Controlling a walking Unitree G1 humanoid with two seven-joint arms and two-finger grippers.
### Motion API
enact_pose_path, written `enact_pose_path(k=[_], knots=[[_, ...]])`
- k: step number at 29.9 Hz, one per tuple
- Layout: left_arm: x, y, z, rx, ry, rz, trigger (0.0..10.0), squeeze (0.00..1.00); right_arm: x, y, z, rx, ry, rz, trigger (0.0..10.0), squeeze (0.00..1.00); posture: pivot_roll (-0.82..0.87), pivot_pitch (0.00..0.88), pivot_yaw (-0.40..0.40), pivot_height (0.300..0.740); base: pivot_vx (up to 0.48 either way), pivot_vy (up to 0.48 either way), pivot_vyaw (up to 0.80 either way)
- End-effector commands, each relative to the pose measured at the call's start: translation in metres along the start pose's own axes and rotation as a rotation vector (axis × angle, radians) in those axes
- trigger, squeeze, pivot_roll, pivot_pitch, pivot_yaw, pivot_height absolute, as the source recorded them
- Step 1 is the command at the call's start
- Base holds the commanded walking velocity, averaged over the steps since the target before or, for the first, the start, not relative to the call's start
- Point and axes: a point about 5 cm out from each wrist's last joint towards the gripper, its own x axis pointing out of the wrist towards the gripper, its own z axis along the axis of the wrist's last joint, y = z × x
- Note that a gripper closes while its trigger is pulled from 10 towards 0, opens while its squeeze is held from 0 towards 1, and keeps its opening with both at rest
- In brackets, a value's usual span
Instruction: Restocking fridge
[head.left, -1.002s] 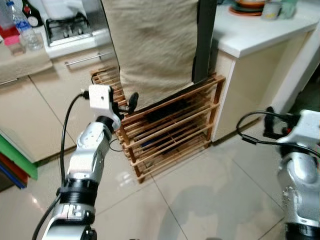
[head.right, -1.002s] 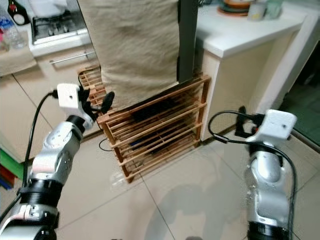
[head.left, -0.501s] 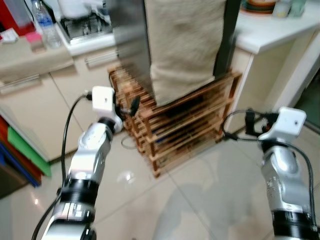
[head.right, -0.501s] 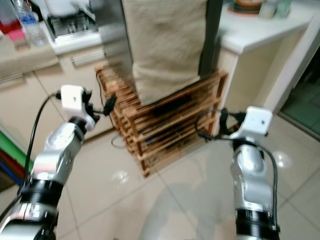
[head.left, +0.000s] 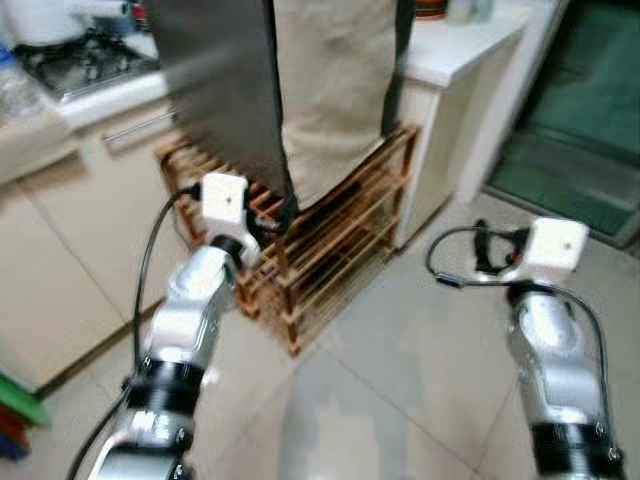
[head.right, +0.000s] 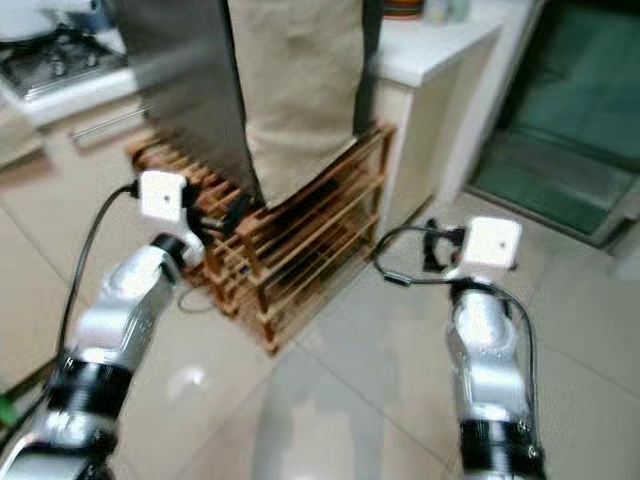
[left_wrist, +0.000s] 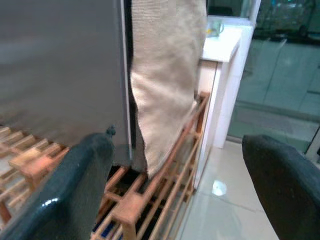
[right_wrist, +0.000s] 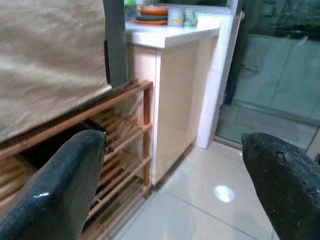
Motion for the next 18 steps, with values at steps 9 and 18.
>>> enact_pose_path(k=[9,18], knots=[[0.011,-0.035,0.003,-0.066,-0.015,-0.079,10.0,0.0,-0.004,0.007,-0.003,-0.055,0.02,0.045,10.0,0.0,-0.11,0.0,0.044,0.74,0.259,0.0,-0.25],[0.013,-0.027,0.008,-0.132,-0.041,0.001,10.0,0.0,0.0,0.005,0.003,-0.064,-0.002,0.066,10.0,0.0,-0.12,0.0,0.046,0.74,0.473,0.0,0.0]])
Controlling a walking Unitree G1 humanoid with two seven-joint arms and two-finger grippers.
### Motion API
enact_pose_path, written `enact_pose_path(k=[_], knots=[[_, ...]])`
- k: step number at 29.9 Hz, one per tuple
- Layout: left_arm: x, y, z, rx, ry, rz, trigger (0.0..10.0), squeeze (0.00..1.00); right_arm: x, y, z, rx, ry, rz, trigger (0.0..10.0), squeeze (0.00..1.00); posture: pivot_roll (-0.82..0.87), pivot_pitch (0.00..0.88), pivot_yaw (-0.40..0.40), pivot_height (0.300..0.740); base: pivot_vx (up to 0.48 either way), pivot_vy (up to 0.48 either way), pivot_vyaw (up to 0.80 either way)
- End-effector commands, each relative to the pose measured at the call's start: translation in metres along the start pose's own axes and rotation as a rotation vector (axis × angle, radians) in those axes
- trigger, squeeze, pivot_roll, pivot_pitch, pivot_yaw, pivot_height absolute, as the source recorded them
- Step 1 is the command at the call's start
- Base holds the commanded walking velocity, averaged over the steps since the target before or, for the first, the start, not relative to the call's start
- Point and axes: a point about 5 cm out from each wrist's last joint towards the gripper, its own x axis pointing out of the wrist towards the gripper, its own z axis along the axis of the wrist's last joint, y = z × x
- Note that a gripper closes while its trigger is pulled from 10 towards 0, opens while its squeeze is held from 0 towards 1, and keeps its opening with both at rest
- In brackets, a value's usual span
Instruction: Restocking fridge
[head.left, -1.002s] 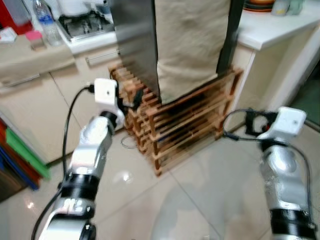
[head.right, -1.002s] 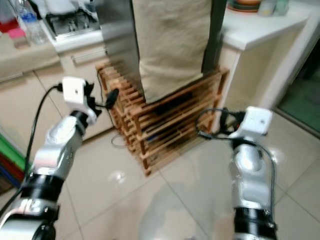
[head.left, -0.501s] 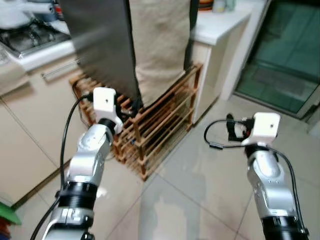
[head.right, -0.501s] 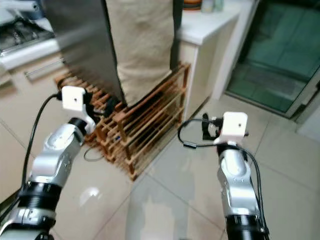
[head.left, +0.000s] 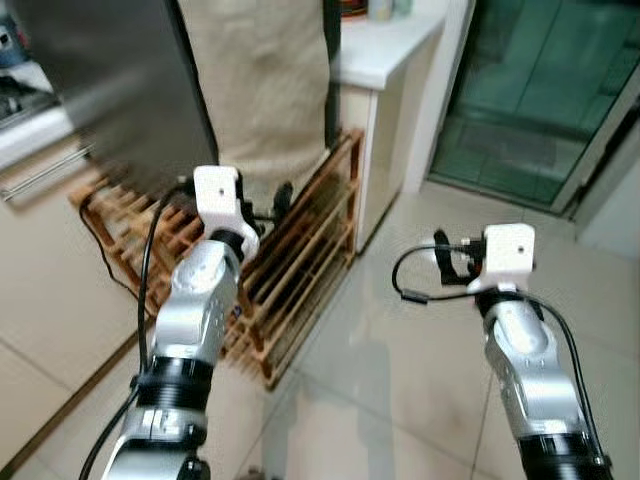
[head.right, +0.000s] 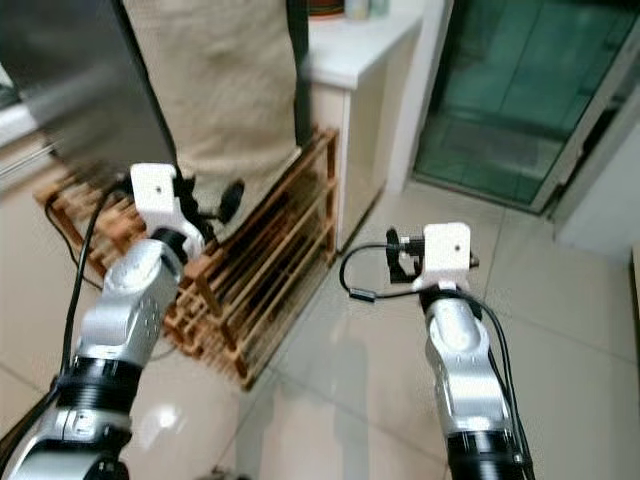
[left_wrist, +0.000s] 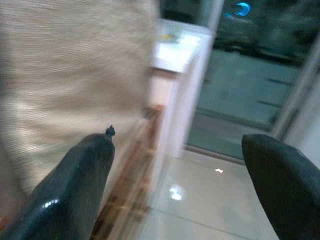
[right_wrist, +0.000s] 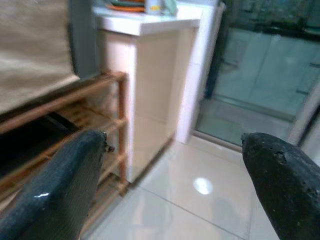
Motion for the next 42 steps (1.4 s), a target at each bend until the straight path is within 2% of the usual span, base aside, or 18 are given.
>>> enact_pose_path(k=[1,3,5,7,11,12,13,20,23,24,25,27,29,30,34,35,37,42], knots=[[-0.001,0.01,0.008,0.004,-0.025,0.038,10.0,0.0,0.004,0.006,0.006,0.008,-0.023,0.015,10.0,0.0,-0.11,0.0,0.047,0.74,0.458,0.0,0.0],[-0.001,0.012,0.009,-0.061,-0.031,0.056,10.0,0.0,0.005,0.007,0.005,0.009,-0.021,0.015,10.0,0.0,-0.11,0.0,0.047,0.74,0.446,0.0,0.0],[0.0,0.016,0.01,-0.276,-0.044,0.105,10.0,0.0,0.005,0.008,0.004,0.013,-0.018,0.017,10.0,0.0,-0.11,0.0,0.049,0.74,0.3,0.371,0.0],[-0.001,0.022,0.013,-0.333,-0.063,0.13,10.0,0.0,0.005,0.01,0.003,0.017,-0.016,0.021,10.0,0.0,-0.11,0.0,0.048,0.74,0.0,0.48,0.0],[-0.003,0.025,0.013,-0.254,-0.051,0.127,10.0,0.0,0.005,0.01,0.003,0.022,-0.016,0.023,10.0,0.0,-0.1,0.0,0.048,0.74,0.0,0.48,0.0],[-0.003,0.022,0.015,-0.121,-0.053,0.087,10.0,0.0,0.005,0.011,0.002,0.025,-0.013,0.025,10.0,0.0,-0.1,0.0,0.045,0.74,0.0,0.469,0.0],[-0.003,0.022,0.017,-0.079,-0.058,0.081,10.0,0.0,0.006,0.011,0.001,0.026,-0.012,0.026,10.0,0.0,-0.09,0.0,0.045,0.74,0.0,0.0,0.0],[-0.003,0.024,0.024,-0.077,-0.094,0.078,10.0,0.0,0.009,0.013,0.002,0.031,-0.016,0.029,10.0,0.0,-0.1,0.0,0.047,0.74,0.0,0.0,0.0],[-0.006,0.02,0.029,0.044,-0.105,0.011,10.0,0.0,0.009,0.014,0.003,0.031,-0.02,0.033,10.0,0.0,-0.1,0.0,0.043,0.74,0.0,0.0,0.0],[-0.006,0.02,0.029,0.044,-0.105,0.011,10.0,0.0,0.009,0.014,0.003,0.031,-0.02,0.033,10.0,0.0,-0.1,0.0,0.043,0.74,0.0,0.0,0.0],[-0.009,0.023,0.031,0.142,-0.08,-0.055,10.0,0.0,0.009,0.014,0.003,0.03,-0.022,0.036,10.0,0.0,-0.1,0.0,0.033,0.74,0.0,0.0,0.0],[-0.009,0.03,0.033,0.165,-0.068,-0.047,10.0,0.0,0.008,0.014,0.004,0.028,-0.022,0.042,10.0,0.0,-0.1,0.0,0.03,0.74,0.0,0.0,0.0],[-0.003,0.052,0.041,0.157,-0.059,0.05,10.0,0.0,0.008,0.014,0.003,0.02,-0.02,0.054,10.0,0.0,-0.09,0.0,0.024,0.74,0.0,0.0,0.0],[-0.003,0.052,0.041,0.157,-0.059,0.05,10.0,0.0,0.008,0.014,0.003,0.02,-0.02,0.054,10.0,0.0,-0.09,0.0,0.024,0.74,0.0,0.0,0.0],[0.01,0.074,0.038,0.149,0.017,0.266,10.0,0.0,0.009,0.014,0.003,0.02,-0.019,0.056,10.0,0.0,-0.1,0.0,0.017,0.74,0.0,0.0,0.0],[0.016,0.076,0.037,0.107,0.03,0.311,10.0,0.0,0.011,0.015,0.005,0.02,-0.024,0.061,10.0,0.0,-0.11,0.0,0.016,0.74,0.0,0.0,0.0],[0.024,0.075,0.039,0.06,0.02,0.344,10.0,0.0,0.015,0.016,0.009,0.017,-0.04,0.069,10.0,0.0,-0.12,0.0,0.017,0.74,0.0,0.0,0.0],[0.04,0.06,0.052,0.0,-0.034,0.314,10.0,0.0,0.02,0.013,0.016,0.01,-0.06,0.059,10.0,0.0,-0.13,0.0,0.022,0.74,0.0,0.0,0.0]])
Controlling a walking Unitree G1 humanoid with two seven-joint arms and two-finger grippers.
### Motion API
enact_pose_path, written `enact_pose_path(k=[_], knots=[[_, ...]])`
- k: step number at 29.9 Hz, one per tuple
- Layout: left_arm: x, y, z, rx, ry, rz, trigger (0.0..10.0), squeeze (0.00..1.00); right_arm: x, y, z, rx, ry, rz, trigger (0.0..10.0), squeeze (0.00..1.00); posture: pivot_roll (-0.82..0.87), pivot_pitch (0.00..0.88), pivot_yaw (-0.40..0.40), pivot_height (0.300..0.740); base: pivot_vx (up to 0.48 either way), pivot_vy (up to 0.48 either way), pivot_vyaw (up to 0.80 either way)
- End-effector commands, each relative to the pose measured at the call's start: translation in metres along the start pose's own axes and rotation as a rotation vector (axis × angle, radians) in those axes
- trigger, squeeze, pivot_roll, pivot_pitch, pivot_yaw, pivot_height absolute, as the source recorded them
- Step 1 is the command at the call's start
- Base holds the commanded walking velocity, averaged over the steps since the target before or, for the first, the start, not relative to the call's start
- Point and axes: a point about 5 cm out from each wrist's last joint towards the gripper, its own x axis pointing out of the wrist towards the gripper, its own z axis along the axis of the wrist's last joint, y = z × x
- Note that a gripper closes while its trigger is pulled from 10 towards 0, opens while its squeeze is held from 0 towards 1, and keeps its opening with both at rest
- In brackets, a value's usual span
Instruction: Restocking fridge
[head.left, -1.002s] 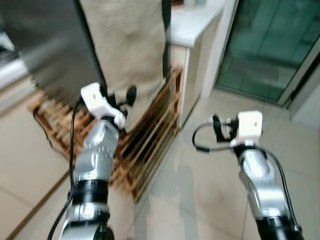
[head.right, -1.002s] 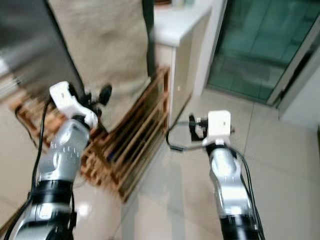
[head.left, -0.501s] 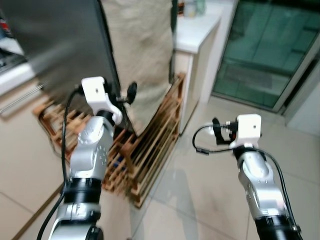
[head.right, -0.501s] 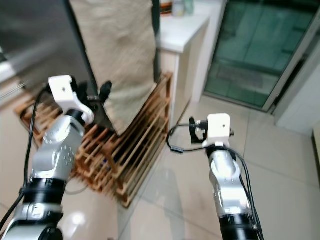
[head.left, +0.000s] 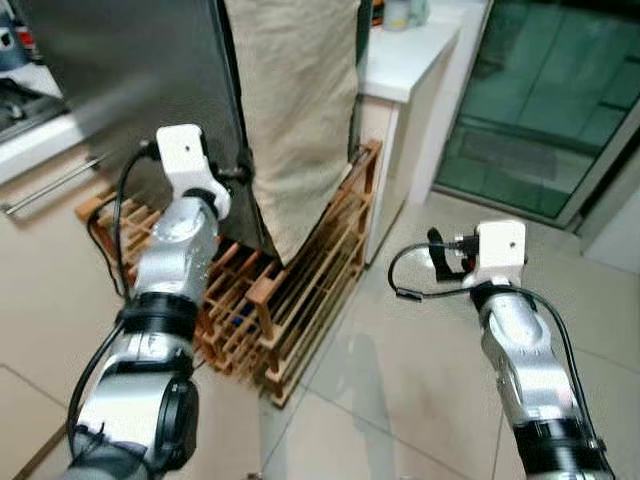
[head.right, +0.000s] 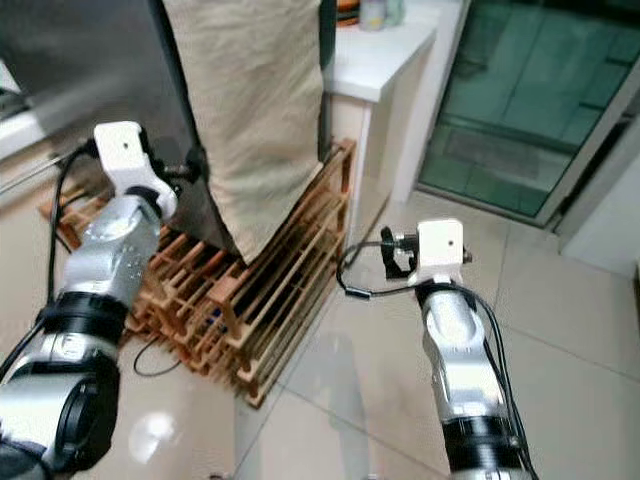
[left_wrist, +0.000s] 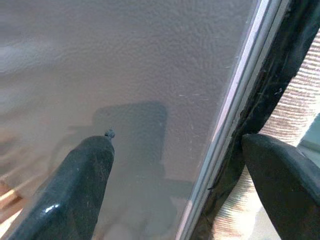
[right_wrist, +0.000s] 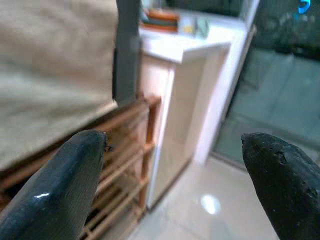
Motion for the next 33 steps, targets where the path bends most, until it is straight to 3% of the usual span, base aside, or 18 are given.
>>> enact_pose_path(k=[1,9,17,22,26,33], knots=[[0.005,-0.009,0.014,-0.036,-0.05,-0.016,10.0,0.0,-0.002,-0.005,-0.003,-0.005,0.006,-0.015,10.0,0.0,-0.14,0.0,0.03,0.74,0.0,0.0,0.0],[0.004,-0.031,0.018,-0.042,-0.083,-0.145,10.0,0.0,-0.007,-0.004,-0.007,-0.001,0.013,-0.022,10.0,0.0,-0.14,0.0,0.049,0.74,0.0,0.0,0.0],[-0.006,-0.048,0.0,0.004,-0.042,-0.242,10.0,0.0,-0.011,0.001,-0.012,0.007,0.025,-0.016,10.0,0.0,-0.14,0.0,0.061,0.74,0.0,0.0,0.0],[-0.011,-0.057,0.004,-0.04,-0.061,-0.308,10.0,0.0,-0.014,-0.001,-0.013,0.004,0.029,-0.024,10.0,0.0,-0.15,0.0,0.067,0.74,0.0,0.0,0.0],[-0.014,-0.057,0.006,-0.023,-0.073,-0.332,10.0,0.0,-0.015,-0.002,-0.015,0.003,0.033,-0.029,10.0,0.0,-0.14,0.0,0.068,0.74,0.0,0.0,0.0],[-0.005,-0.045,0.006,-0.043,-0.061,-0.265,10.0,0.0,-0.016,0.001,-0.017,0.009,0.038,-0.027,10.0,0.0,-0.14,0.0,0.072,0.74,0.0,0.0,0.0]])
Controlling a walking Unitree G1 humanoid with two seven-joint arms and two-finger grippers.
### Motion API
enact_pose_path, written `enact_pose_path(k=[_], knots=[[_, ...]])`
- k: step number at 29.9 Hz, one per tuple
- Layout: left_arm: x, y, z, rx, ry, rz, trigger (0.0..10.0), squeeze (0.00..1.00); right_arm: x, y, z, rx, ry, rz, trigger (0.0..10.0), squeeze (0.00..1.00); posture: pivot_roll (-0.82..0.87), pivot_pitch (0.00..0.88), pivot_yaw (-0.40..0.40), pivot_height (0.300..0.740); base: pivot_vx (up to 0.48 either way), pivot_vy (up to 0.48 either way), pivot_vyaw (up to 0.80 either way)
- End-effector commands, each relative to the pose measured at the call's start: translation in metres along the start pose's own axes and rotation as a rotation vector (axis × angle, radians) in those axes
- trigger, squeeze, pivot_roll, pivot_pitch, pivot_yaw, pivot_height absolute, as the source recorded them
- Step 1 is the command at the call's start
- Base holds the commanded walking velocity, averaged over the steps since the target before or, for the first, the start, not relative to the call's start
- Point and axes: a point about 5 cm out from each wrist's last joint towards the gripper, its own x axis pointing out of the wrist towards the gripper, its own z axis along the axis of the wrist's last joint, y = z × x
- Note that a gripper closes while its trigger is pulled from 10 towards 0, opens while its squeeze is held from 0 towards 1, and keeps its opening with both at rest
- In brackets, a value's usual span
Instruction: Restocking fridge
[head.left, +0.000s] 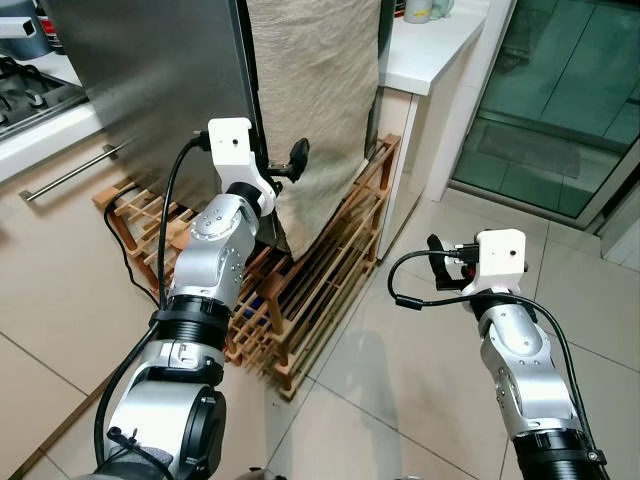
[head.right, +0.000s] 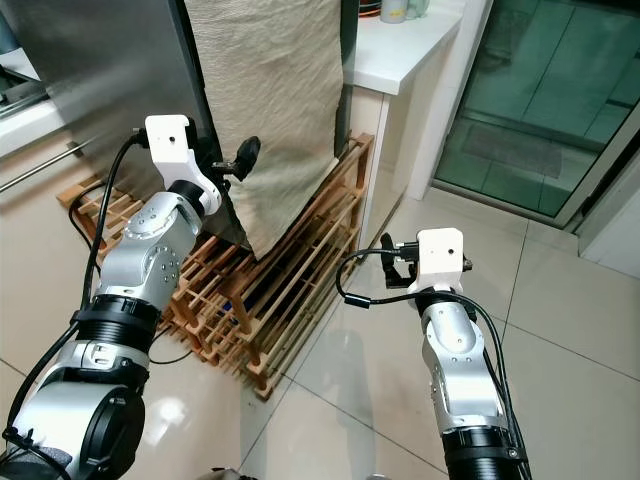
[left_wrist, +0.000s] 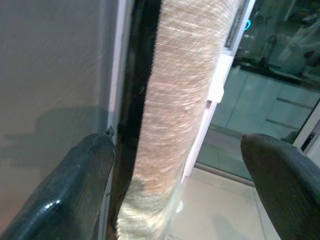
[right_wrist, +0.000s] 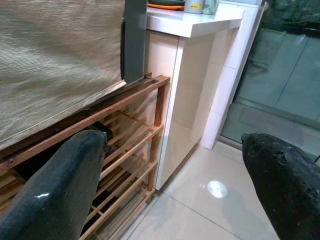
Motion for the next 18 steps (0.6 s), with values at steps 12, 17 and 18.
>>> enact_pose_path(k=[12,17,18], knots=[[0.03,-0.031,0.0,-0.147,0.038,-0.042,10.0,0.0,-0.003,-0.008,0.007,-0.014,-0.031,-0.04,10.0,0.0,-0.19,0.0,0.109,0.74,0.0,0.0,0.0],[0.033,-0.072,0.006,-0.202,-0.016,-0.319,10.0,0.0,-0.01,-0.015,0.004,-0.014,-0.024,-0.072,10.0,0.0,-0.21,0.0,0.118,0.74,0.0,0.0,0.0],[0.028,-0.101,0.007,-0.186,-0.028,-0.595,10.0,0.0,-0.013,-0.017,0.004,-0.013,-0.022,-0.083,10.0,0.0,-0.21,0.0,0.12,0.74,0.0,0.0,0.0]])
